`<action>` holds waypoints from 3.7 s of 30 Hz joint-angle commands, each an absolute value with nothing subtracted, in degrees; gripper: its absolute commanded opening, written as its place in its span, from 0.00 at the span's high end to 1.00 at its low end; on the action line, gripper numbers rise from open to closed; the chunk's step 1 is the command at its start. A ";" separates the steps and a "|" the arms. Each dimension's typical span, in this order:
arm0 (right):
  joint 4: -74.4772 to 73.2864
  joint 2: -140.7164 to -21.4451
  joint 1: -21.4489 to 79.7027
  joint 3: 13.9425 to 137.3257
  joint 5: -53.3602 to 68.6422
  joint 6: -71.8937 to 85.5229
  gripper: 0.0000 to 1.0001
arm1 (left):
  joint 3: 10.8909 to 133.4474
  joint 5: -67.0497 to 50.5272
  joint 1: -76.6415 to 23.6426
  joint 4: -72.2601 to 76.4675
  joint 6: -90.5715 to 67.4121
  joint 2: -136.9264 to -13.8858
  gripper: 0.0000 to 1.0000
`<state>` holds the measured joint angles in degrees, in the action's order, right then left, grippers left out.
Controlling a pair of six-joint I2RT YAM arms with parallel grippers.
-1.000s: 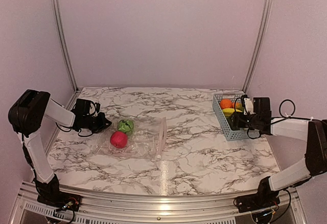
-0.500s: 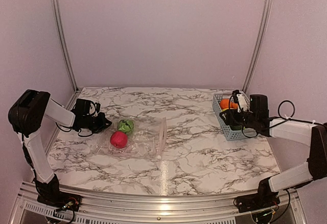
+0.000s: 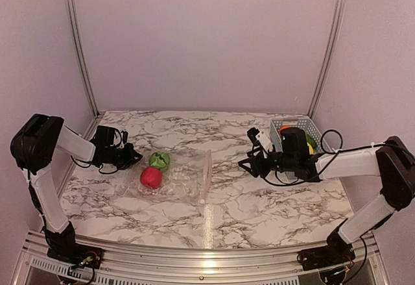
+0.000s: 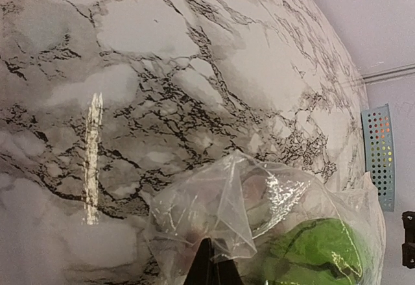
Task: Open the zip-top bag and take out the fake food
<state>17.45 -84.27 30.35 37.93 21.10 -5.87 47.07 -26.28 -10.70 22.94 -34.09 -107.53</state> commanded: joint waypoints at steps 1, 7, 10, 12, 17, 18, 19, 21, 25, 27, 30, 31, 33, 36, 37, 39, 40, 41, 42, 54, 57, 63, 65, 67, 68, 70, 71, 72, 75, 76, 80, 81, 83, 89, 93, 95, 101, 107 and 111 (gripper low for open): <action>23.03 -88.19 33.79 41.08 21.52 -11.30 0.44 | 47.98 -28.41 -10.37 23.05 -32.91 -108.88 1.00; 27.68 -95.27 37.50 42.84 21.46 -14.39 0.51 | 48.50 -29.21 -10.37 22.37 -32.52 -109.05 1.00; 30.51 -98.77 37.92 43.58 23.19 -14.18 0.58 | 48.90 -29.66 -10.37 22.24 -32.43 -109.30 1.00; 31.67 -100.98 38.09 44.35 24.05 -14.31 0.61 | 49.18 -29.95 -10.37 22.19 -32.32 -109.54 1.00; 34.64 -106.02 38.95 46.67 25.77 -14.41 0.68 | 49.62 -30.75 -10.44 22.15 -32.24 -109.94 1.00; 35.08 -107.08 39.33 47.21 26.04 -14.41 0.69 | 49.59 -30.78 -10.46 22.21 -32.38 -110.00 1.00; 35.47 -107.98 39.75 47.73 26.12 -14.52 0.70 | 49.50 -30.85 -10.54 22.28 -32.54 -110.03 1.00; 36.12 -109.77 40.93 48.77 25.96 -15.04 0.72 | 49.34 -31.02 -10.70 22.56 -32.75 -110.04 1.00; 36.73 -113.28 43.24 51.19 25.80 -15.60 0.73 | 49.09 -31.01 -11.51 22.92 -33.22 -110.42 1.00; 37.22 -115.10 44.56 52.58 25.39 -15.60 0.73 | 48.96 -30.69 -12.49 23.11 -33.47 -110.77 1.00; 39.34 -117.17 46.61 53.84 24.38 -14.97 0.72 | 48.76 -29.62 -14.75 23.12 -33.87 -111.33 1.00; 39.87 -117.75 47.29 54.34 23.79 -14.88 0.71 | 48.51 -29.05 -15.22 23.34 -33.98 -111.33 1.00; 41.02 -119.00 48.41 55.22 22.77 -14.26 0.69 | 47.96 -28.34 -16.45 24.08 -34.77 -111.42 1.00; 43.12 -120.58 49.48 56.31 21.84 -12.74 0.65 | 47.55 -27.00 -18.54 24.42 -35.11 -111.82 1.00; 43.82 -121.04 49.67 56.62 21.68 -12.26 0.63 | 47.64 -26.34 -19.58 24.16 -35.03 -112.04 1.00; 44.81 -121.93 49.92 57.41 20.87 -11.60 0.61 | 47.75 -26.10 -20.94 24.15 -35.04 -112.57 1.00; 45.14 -122.39 50.06 57.88 20.62 -11.36 0.60 | 47.86 -26.06 -21.57 24.21 -35.18 -112.79 1.00; 45.69 -122.82 50.06 58.20 20.42 -11.04 0.59 | 47.81 -26.06 -22.12 24.36 -35.39 -113.04 1.00; 46.23 -123.21 50.09 58.49 20.21 -10.73 0.58 | 47.76 -26.18 -22.73 24.69 -35.58 -113.29 1.00; 50.48 -125.81 50.43 61.12 17.76 -8.95 0.39 | 49.97 -26.32 -27.93 22.29 -31.90 -114.85 1.00; 50.49 -126.16 50.47 61.81 17.54 -8.81 0.36 | 51.18 -26.53 -29.23 20.41 -29.94 -115.24 1.00; 50.03 -126.94 50.83 63.04 17.57 -8.81 0.31 | 53.28 -27.61 -32.41 17.79 -26.26 -115.90 1.00; 49.90 -127.15 50.81 63.39 17.77 -8.79 0.29 | 54.10 -28.03 -33.40 16.93 -25.14 -116.08 1.00; 49.33 -127.58 50.86 63.92 18.50 -8.79 0.24 | 54.95 -28.13 -34.20 15.82 -24.08 -116.25 1.00; 48.71 -127.73 50.82 64.26 18.68 -8.92 0.24 | 55.15 -28.14 -34.45 15.59 -23.83 -116.29 1.00; 48.34 -127.88 50.91 64.46 18.66 -9.05 0.25 | 55.36 -28.44 -34.54 15.63 -23.85 -116.36 1.00; 48.25 -127.96 50.91 64.51 18.57 -9.05 0.25 | 55.39 -28.54 -34.54 15.76 -23.94 -116.27 1.00; 47.91 -128.11 50.91 64.70 18.50 -9.17 0.25 | 55.40 -28.81 -34.54 15.92 -24.01 -116.26 1.00; 46.72 -128.29 50.88 64.80 18.22 -9.52 0.28 | 55.20 -28.68 -34.48 16.05 -24.34 -115.78 1.00; 46.68 -127.99 50.83 64.39 18.13 -9.57 0.30 | 55.10 -28.25 -34.31 16.00 -24.45 -115.69 1.00; 47.09 -124.53 50.86 60.89 16.89 -9.79 0.39 | 53.87 -27.50 -31.90 17.25 -26.76 -115.09 1.00; 47.17 -123.29 50.90 59.77 16.61 -9.88 0.41 | 53.21 -27.33 -30.45 18.15 -27.91 -114.83 1.00; 47.23 -120.74 50.92 57.25 16.17 -9.93 0.42 | 51.12 -26.96 -27.78 20.69 -30.29 -114.21 1.00; 49.03 -113.18 50.88 47.88 15.67 -8.55 0.42 | 47.96 -25.51 -22.15 24.19 -33.39 -112.07 1.00; 48.53 -108.49 50.94 43.49 15.15 -8.29 0.42 | 47.58 -23.96 -20.21 24.02 -34.35 -111.44 1.00; 47.76 -106.61 50.87 41.74 14.83 -8.34 0.42 | 47.37 -23.04 -19.31 23.92 -34.93 -111.21 1.00; 44.07 -100.83 50.81 37.08 13.66 -7.97 0.42 | 46.14 -21.30 -15.97 24.79 -37.27 -110.39 1.00; 38.82 -92.10 48.55 32.14 13.20 -4.40 0.42 | 46.44 -22.57 -15.12 24.83 -36.81 -110.55 1.00; 33.86 -85.58 45.08 30.45 13.34 -2.67 0.42 | 46.75 -23.42 -15.07 25.20 -36.96 -111.20 1.00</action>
